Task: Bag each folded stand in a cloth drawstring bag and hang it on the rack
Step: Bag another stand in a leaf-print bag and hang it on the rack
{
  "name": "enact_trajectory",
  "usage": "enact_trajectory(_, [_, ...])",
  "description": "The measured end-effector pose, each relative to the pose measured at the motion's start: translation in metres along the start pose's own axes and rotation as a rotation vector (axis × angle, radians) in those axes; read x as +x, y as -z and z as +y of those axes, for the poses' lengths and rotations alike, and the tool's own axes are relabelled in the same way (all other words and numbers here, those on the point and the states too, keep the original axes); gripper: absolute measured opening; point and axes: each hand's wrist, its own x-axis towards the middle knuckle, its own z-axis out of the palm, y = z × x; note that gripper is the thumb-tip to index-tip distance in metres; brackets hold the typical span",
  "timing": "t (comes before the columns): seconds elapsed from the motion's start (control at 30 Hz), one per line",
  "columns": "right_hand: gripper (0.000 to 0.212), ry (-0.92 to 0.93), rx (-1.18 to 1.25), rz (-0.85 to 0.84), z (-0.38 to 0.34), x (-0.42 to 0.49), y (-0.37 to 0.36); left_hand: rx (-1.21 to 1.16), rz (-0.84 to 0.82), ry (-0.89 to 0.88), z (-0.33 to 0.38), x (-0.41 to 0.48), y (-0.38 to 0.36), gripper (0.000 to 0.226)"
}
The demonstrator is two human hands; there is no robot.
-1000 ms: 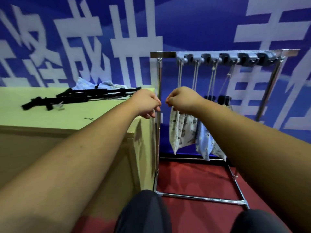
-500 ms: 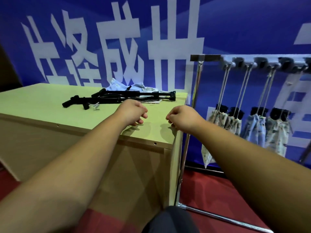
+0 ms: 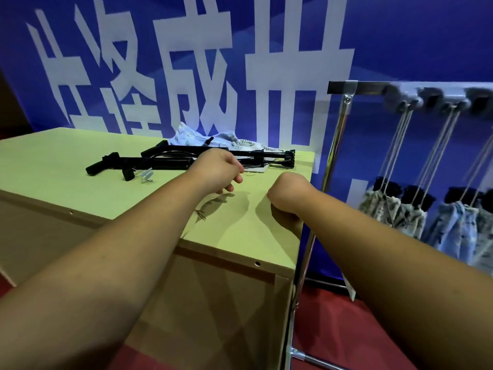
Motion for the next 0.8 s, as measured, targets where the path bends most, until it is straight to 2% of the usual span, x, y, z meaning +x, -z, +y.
enact_trajectory(0.07, [0.02,0.001,-0.079,-0.005,-0.008,0.015,0.001,0.101,-0.001,-0.03,0.001,0.019,0.0,0.022])
enact_trajectory(0.13, [0.014,0.048,-0.165,-0.005,-0.009,0.029,0.0,0.304,0.015,-0.086,0.003,0.043,-0.002,0.023])
enact_trajectory(0.23, [0.046,0.13,-0.302,-0.049,-0.002,0.042,-0.008,0.566,0.005,-0.131,0.003,0.08,-0.005,0.022])
enact_trajectory(0.3, [0.054,0.177,-0.349,-0.049,0.003,0.051,-0.014,0.675,-0.018,-0.135,0.003,0.104,-0.007,0.037])
enact_trajectory(0.4, [0.043,0.257,-0.413,0.022,0.009,0.067,-0.018,0.791,-0.082,-0.149,0.002,0.13,-0.014,0.063])
enact_trajectory(0.5, [0.026,0.29,-0.393,0.154,0.017,0.074,-0.023,0.875,-0.139,-0.195,0.0,0.148,-0.027,0.073])
enact_trajectory(0.6, [0.017,0.282,-0.297,0.241,0.019,0.076,-0.028,0.876,-0.208,-0.176,-0.007,0.163,-0.041,0.063])
enact_trajectory(0.67, [0.015,0.284,-0.252,0.273,0.02,0.076,-0.028,0.885,-0.184,-0.183,-0.008,0.167,-0.045,0.055])
enact_trajectory(0.8, [0.011,0.324,-0.149,0.399,0.019,0.075,-0.028,0.956,-0.147,-0.243,-0.008,0.165,-0.047,0.064])
